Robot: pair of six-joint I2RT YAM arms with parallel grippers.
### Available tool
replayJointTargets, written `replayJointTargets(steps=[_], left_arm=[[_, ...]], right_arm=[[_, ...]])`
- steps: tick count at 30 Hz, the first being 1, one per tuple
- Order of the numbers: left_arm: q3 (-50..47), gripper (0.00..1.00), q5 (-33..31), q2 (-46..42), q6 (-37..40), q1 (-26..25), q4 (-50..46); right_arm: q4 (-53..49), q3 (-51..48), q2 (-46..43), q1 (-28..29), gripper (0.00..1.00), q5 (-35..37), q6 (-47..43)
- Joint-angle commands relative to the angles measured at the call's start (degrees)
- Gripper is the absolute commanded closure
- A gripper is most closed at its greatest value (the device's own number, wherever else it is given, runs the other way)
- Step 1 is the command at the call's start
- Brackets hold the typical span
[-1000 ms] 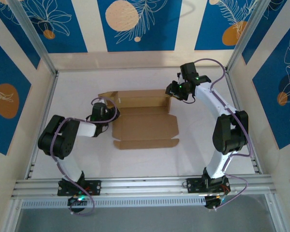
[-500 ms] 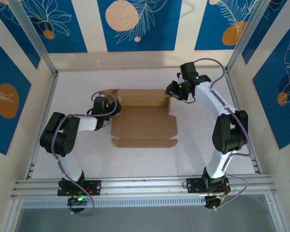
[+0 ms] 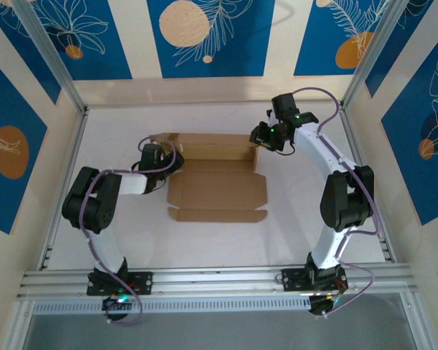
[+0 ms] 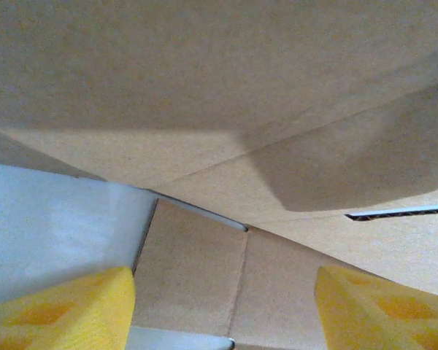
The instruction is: Fold the paper box
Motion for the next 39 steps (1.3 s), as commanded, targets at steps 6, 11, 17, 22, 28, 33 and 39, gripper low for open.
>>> replayJointTargets(steps=[6,11,17,22,28,33,39], left_arm=[[-6.82,0.35,-5.17,-2.71,-2.28,0.54,6.75],[-6.80,0.66,-4.03,-0.81,-5.18,0.74,9.78],[-9.00,0.94,-4.59,-2.47,-6.66,0.83,9.14],[-8.37,1.00,-5.82,-2.69,-7.74,0.99,3.56],[-4.30,1.00,-6.43,-1.07,-9.52,1.24,-6.62],[0.19,1.00,-8.98,-0.50,-9.60,1.34,-16.37],[0.09,1.00,-6.18,-2.23,-9.38,3.97,-14.96]], right_arm=[[-4.36,-1.72,2.55,0.86,0.64,-1.32,-0.69],[-4.32,-2.36,2.39,0.78,0.64,-1.57,-0.75],[-4.11,-2.80,2.20,0.70,0.64,-1.73,-0.75],[-3.94,-2.88,2.40,0.68,0.64,-2.01,-0.59],[-4.48,-2.54,2.16,0.53,0.64,-2.05,-1.00],[-4.48,-2.48,2.62,0.93,0.64,-2.51,-0.94],[-4.89,-1.87,3.07,0.89,0.64,-2.51,-1.44]])
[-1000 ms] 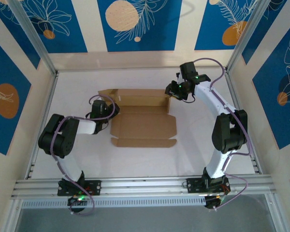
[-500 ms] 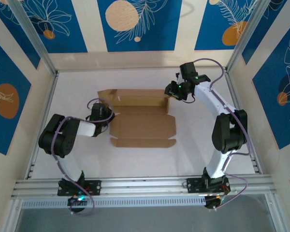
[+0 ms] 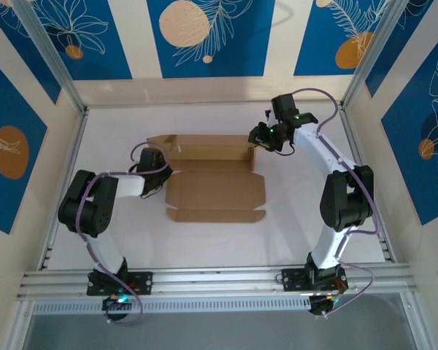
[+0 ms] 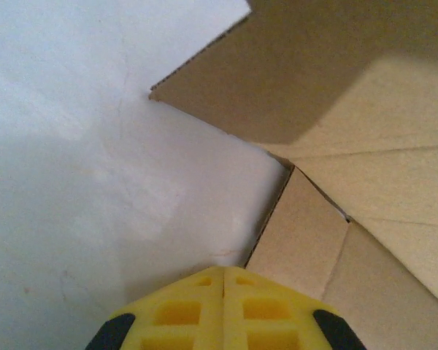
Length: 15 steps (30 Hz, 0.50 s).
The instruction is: Fold the paper box
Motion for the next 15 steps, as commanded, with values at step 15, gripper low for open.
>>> replayJointTargets(steps=[15], left_arm=[[7.85,1.00,7.52,4.22,-3.07,5.51,-6.46]], right_arm=[[-6.88,0.13,4.19,1.21,0.64,-2.51,-2.60]])
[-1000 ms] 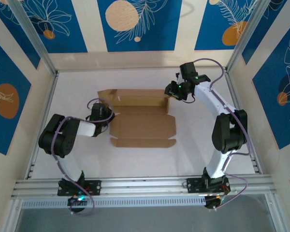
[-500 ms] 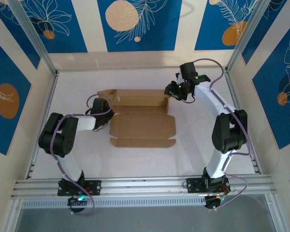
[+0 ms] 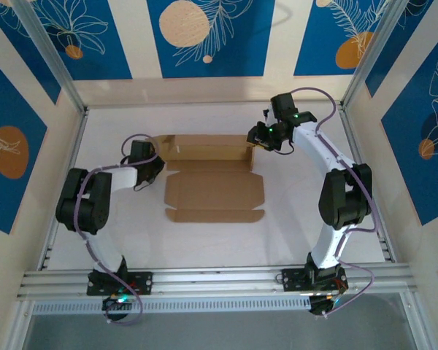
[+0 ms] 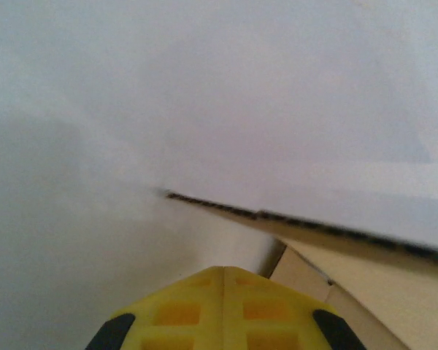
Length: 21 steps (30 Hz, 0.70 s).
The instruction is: Fold the paper box
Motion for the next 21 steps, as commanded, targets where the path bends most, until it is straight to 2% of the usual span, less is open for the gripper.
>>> replayJointTargets(steps=[1,8,13,21], left_arm=[[1.96,1.00,3.83,3.30,-2.28,0.41,-0.54],[1.71,0.99,2.42,4.70,-3.02,0.39,-1.00],[1.63,0.98,8.28,8.58,-6.61,0.28,5.47],[0.36,0.98,14.13,10.14,-10.89,0.31,14.26]], right_arm=[[-6.43,-1.24,2.96,1.13,0.64,-0.92,-1.22],[-6.30,-1.32,2.96,1.49,0.64,-1.73,-1.13],[-6.70,-0.93,3.38,1.77,0.64,-2.34,-1.35],[-6.88,-0.44,3.74,1.80,0.64,-2.57,-1.23]])
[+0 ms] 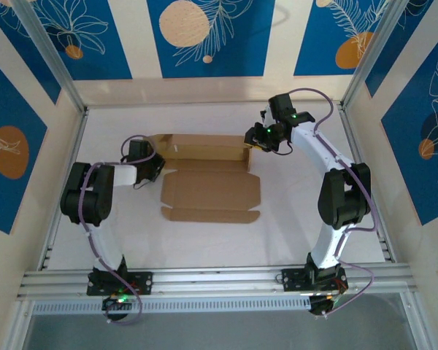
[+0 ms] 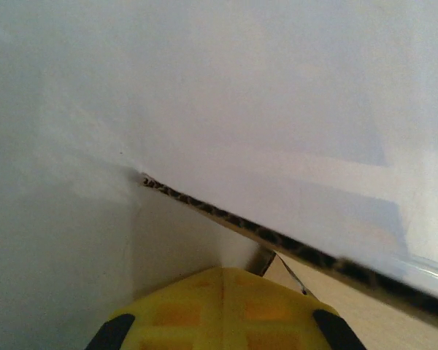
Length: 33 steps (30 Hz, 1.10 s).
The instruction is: Fold the paper box
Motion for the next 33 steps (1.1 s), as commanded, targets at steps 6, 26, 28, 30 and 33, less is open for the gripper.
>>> replayJointTargets(steps=[6,26,28,30,33], left_arm=[[-2.10,0.98,8.78,4.85,-6.63,-1.53,14.12],[-5.70,0.97,12.76,2.55,-12.76,-3.32,23.98],[-5.53,0.97,13.05,2.85,-13.06,-3.77,24.17],[-5.29,0.97,13.01,3.27,-13.28,-4.41,24.49],[-4.48,0.97,13.09,4.04,-13.04,-5.52,23.56]], right_arm=[[-6.36,-0.46,3.60,0.94,0.64,-0.41,-0.68],[-6.16,-0.39,4.12,0.81,0.64,-0.76,-0.50],[-6.16,-0.22,4.21,0.83,0.64,-0.97,-0.50],[-6.20,-0.04,4.21,0.81,0.64,-1.02,-0.50],[-6.47,0.31,4.39,0.76,0.64,-1.18,-0.49]])
